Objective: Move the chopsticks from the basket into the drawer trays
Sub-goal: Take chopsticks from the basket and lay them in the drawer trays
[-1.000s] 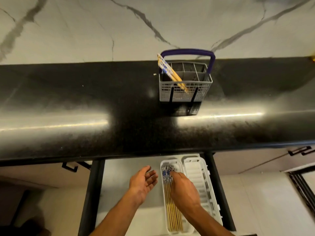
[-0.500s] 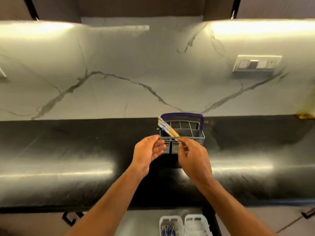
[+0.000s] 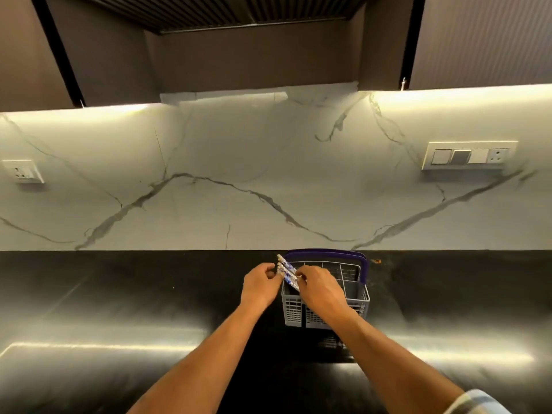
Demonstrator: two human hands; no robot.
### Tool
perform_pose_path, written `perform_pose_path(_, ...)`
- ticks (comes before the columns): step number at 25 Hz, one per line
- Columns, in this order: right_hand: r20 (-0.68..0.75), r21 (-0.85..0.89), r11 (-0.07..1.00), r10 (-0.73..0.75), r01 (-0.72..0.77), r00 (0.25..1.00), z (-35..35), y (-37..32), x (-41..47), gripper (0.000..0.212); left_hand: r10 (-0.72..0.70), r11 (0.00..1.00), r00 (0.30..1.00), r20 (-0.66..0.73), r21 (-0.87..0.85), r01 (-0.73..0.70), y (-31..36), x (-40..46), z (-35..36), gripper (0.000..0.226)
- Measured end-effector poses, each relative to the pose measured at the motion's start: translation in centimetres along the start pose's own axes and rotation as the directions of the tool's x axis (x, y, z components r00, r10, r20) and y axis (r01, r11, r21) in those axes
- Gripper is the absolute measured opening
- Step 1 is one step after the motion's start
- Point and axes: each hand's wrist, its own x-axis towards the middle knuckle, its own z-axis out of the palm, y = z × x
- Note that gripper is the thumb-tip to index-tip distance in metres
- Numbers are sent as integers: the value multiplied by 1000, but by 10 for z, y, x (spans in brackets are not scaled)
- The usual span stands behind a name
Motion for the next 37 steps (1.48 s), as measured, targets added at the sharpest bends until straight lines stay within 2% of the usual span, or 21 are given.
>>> perform_pose_path(2, 22, -18, 1000, -9, 10, 1000, 9, 5, 18, 14, 37, 998, 999, 19, 42, -38, 5, 7, 10, 36)
perform_pose_path(8, 67, -12, 998, -59, 59, 996, 21, 17, 44, 18, -2, 1000, 998, -62, 2, 2, 2, 27, 14, 29)
perform_pose_path(12, 41, 9, 996, -88, 88, 995, 24, 22, 48, 16, 26, 999, 995, -101, -24, -29, 0, 26, 13, 25)
perform_pose_path(16, -13, 36, 989, -143, 143, 990, 20, 23, 45, 16, 41, 997, 997, -69, -55, -44, 5, 23, 12, 25)
perform_pose_path(24, -106, 103, 981, -156, 167, 982, -2, 14, 44, 19, 180, 984, 980, -85, 22, -179, 24, 22, 3, 26)
perform_pose_path(30, -243, 73, 967, -220, 243, 945, -34, -8, 40, 19, 266, 955, 955, -131, -100, -280, 63, 12, -10, 28)
perform_pose_path(35, -390, 17, 949, -282, 313, 877, -65, -28, 31, 25, 336, 891, 923, -185, -256, -375, 98, 2, -27, 27)
perform_pose_path(37, -449, 46, 943, -276, 331, 850, -78, -37, 24, 26, 347, 860, 918, -194, -325, -394, 113, -4, -35, 27)
